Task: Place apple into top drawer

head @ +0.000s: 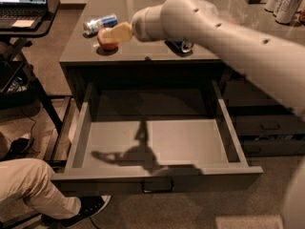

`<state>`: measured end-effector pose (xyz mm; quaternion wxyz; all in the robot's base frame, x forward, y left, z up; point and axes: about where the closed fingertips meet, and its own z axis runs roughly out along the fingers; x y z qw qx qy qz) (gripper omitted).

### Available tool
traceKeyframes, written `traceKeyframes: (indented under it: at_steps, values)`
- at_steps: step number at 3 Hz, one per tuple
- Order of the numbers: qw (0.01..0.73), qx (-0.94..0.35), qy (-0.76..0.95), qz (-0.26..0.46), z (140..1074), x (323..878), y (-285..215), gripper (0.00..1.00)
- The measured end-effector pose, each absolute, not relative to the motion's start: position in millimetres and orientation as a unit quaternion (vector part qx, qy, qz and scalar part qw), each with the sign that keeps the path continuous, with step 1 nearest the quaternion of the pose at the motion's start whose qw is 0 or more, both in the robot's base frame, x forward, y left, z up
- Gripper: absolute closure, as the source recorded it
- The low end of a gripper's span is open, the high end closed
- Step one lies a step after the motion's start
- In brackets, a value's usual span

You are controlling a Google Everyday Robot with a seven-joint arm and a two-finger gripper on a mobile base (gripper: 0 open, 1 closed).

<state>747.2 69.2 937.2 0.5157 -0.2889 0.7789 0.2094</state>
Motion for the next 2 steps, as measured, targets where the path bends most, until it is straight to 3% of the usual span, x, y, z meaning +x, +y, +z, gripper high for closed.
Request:
traceKeyframes:
  at_steps: [2]
  values:
    - [0.514,-0.305,0.762,0.248,864,801,116,0.00]
